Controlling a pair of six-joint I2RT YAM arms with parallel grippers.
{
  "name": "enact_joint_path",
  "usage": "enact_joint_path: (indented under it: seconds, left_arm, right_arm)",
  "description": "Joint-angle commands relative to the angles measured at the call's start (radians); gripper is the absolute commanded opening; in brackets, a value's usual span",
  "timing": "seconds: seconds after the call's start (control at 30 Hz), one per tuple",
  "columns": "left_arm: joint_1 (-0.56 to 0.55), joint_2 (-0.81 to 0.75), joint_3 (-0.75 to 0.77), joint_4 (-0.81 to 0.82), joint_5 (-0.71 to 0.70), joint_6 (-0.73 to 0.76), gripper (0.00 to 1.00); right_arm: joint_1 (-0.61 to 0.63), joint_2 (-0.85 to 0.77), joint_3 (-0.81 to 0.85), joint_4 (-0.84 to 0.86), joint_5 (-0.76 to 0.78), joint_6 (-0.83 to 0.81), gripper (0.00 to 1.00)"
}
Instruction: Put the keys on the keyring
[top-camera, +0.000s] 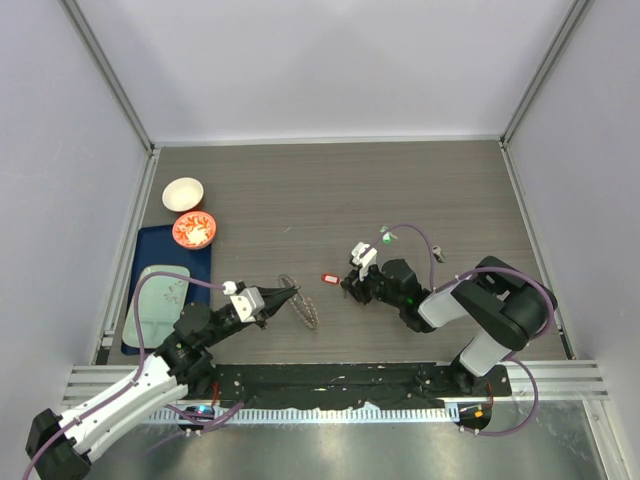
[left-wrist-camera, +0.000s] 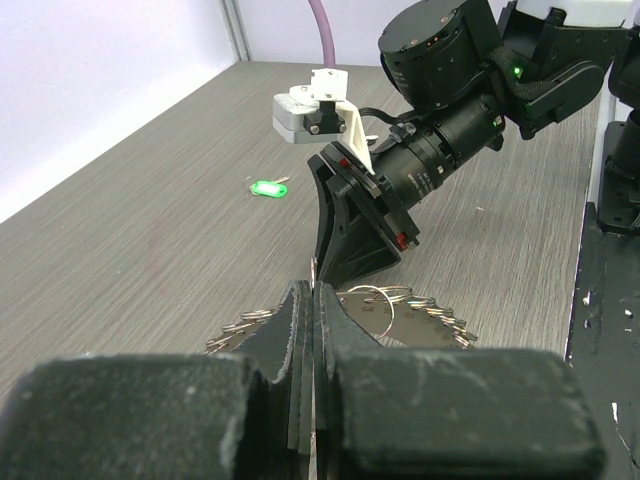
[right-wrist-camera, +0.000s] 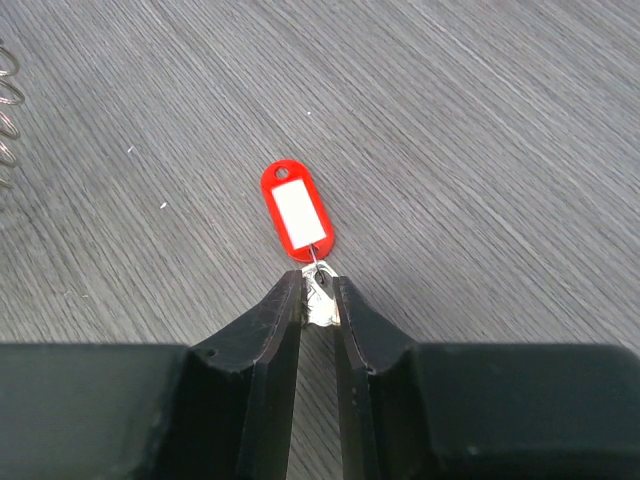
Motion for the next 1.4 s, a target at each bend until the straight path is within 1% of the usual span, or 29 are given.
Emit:
enact_joint_path:
  seconds: [0.0,0.5,0.63,0.67,0.73,0.77,0.87,0.97,1.0,1.03,1.07,1.2,1.23,1.3,1.33,1.37]
  left_arm:
    - [-0.002,0.004,0.013,0.087,0.014,0.007,0.0]
    - [-0.002,0.008,0.015,0.09,0.023,0.007,0.0]
    - [-0.002,0.01,0.015,0.09,0.026,0.005,0.0]
    - [-0.004,0.01,0.015,0.09,0.026,0.005,0.0]
    - [-0.002,0.008,0.015,0.09,0.026,0.004,0.0]
    - [-0.002,0.007,0.015,0.09,0.026,0.005,0.0]
    - [-0.004,0.002,0.013,0.089,0.028,0.005,0.0]
    - [-0.002,-0.001,0.013,0.089,0.029,0.005,0.0]
    - [-0.002,-0.001,0.013,0.087,0.028,0.005,0.0]
    - [-0.002,-0.001,0.013,0.087,0.029,0.005,0.0]
    - [-0.002,0.001,0.013,0.087,0.028,0.007,0.0]
    - [-0.002,-0.008,0.016,0.082,0.041,0.007,0.0]
    - [-0.002,-0.009,0.016,0.081,0.046,0.007,0.0]
    - [-0.004,-0.012,0.016,0.079,0.048,0.005,0.0]
    - [-0.004,-0.012,0.016,0.079,0.048,0.005,0.0]
    - [-0.004,-0.01,0.016,0.079,0.048,0.005,0.0]
  right_arm:
    - [-0.005,0.007,0.029,0.07,-0.006,-0.022,0.25]
    - [-0.006,0.039,0.05,0.056,-0.013,-0.036,0.17]
    - [-0.006,0.047,0.055,0.052,-0.017,-0.047,0.13]
    - [-0.006,0.049,0.055,0.047,-0.017,-0.047,0.09]
    - [-0.006,0.049,0.057,0.045,-0.017,-0.05,0.05]
    - [-0.006,0.044,0.057,0.044,-0.017,-0.05,0.01]
    - [-0.006,0.032,0.052,0.038,-0.02,-0.056,0.01]
    - [-0.006,-0.023,0.052,-0.003,-0.036,-0.058,0.01]
    - [-0.006,-0.042,0.058,-0.031,-0.039,-0.058,0.01]
    - [-0.006,-0.062,0.069,-0.115,-0.051,-0.059,0.01]
    - [-0.006,-0.086,0.086,-0.151,-0.059,-0.065,0.01]
    - [-0.005,-0.232,0.115,-0.307,-0.071,-0.067,0.01]
    - [-0.002,-0.256,0.127,-0.395,-0.071,-0.071,0.01]
    - [0.003,-0.302,0.176,-0.5,-0.05,-0.09,0.01]
    - [0.003,-0.342,0.199,-0.619,-0.048,-0.102,0.01]
    - [0.006,-0.365,0.245,-0.683,-0.052,-0.114,0.01]
